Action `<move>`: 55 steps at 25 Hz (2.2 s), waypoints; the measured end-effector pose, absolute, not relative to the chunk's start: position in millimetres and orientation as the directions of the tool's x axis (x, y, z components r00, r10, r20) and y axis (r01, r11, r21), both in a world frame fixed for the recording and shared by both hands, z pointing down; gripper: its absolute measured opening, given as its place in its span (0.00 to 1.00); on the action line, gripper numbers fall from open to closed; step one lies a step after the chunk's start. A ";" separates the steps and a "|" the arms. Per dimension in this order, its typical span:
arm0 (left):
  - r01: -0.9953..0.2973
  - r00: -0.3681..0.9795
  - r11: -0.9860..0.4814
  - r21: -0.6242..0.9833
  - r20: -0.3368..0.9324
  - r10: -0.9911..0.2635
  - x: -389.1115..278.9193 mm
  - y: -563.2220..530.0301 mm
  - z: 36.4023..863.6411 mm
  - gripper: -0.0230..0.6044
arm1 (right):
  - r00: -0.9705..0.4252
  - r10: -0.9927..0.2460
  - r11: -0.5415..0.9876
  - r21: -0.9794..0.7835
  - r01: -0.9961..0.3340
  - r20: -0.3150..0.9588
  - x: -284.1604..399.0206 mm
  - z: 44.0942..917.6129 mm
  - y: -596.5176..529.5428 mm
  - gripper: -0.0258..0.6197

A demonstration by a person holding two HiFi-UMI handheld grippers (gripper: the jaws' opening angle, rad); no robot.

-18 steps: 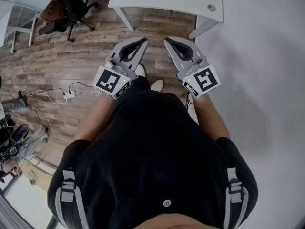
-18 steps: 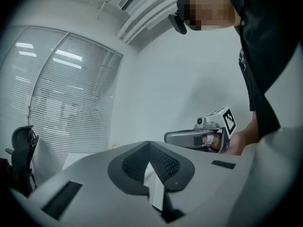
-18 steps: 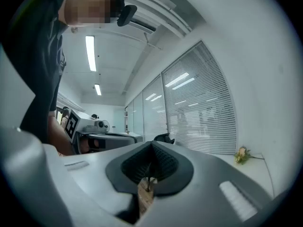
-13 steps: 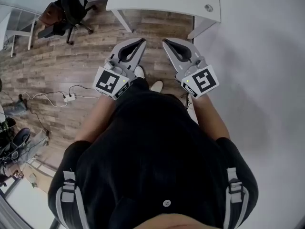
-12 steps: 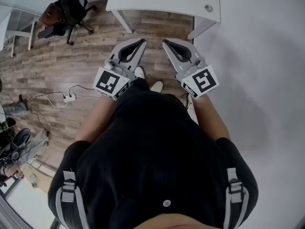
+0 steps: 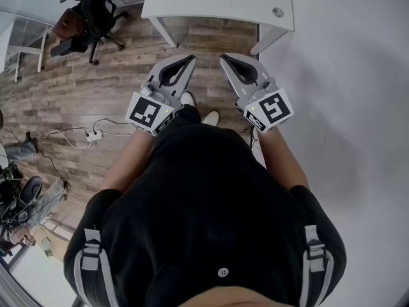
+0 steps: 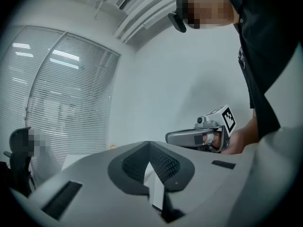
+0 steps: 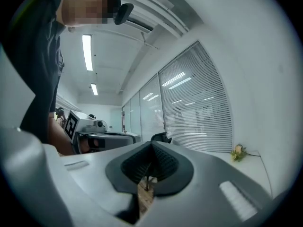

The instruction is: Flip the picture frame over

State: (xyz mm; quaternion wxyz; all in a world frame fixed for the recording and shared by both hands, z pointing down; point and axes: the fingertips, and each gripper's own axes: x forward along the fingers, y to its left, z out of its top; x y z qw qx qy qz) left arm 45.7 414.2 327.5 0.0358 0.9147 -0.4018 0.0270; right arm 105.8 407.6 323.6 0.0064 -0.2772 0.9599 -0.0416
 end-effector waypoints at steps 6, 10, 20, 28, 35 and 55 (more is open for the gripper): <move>-0.736 0.677 -0.675 0.051 0.084 -0.732 43.0 412.6 327.3 0.05 | -0.820 -0.572 0.817 -0.075 -0.572 0.019 111.3 323.7 402.5 0.06; -0.735 0.678 -0.677 0.047 0.088 -0.730 44.7 413.2 330.3 0.05 | -0.816 -0.578 0.812 -0.084 -0.578 0.029 114.9 328.5 399.7 0.17; -0.740 0.672 -0.672 0.031 0.088 -0.735 47.2 416.2 329.7 0.05 | -0.812 -0.582 0.809 -0.066 -0.584 0.041 117.1 330.1 400.0 0.48; -0.741 0.670 -0.671 0.024 0.088 -0.737 46.9 415.8 327.8 0.05 | -0.798 -0.601 0.796 -0.058 -0.602 0.040 118.8 327.0 398.2 0.67; -0.736 0.676 -0.677 0.017 0.088 -0.732 50.2 414.7 323.7 0.05 | -0.787 -0.616 0.784 -0.064 -0.617 0.041 126.3 325.6 394.3 0.70; -0.718 0.695 -0.695 0.039 0.080 -0.714 10.1 311.7 334.7 0.05 | -0.782 -0.618 0.777 -0.095 -0.623 0.074 85.0 335.4 302.5 0.69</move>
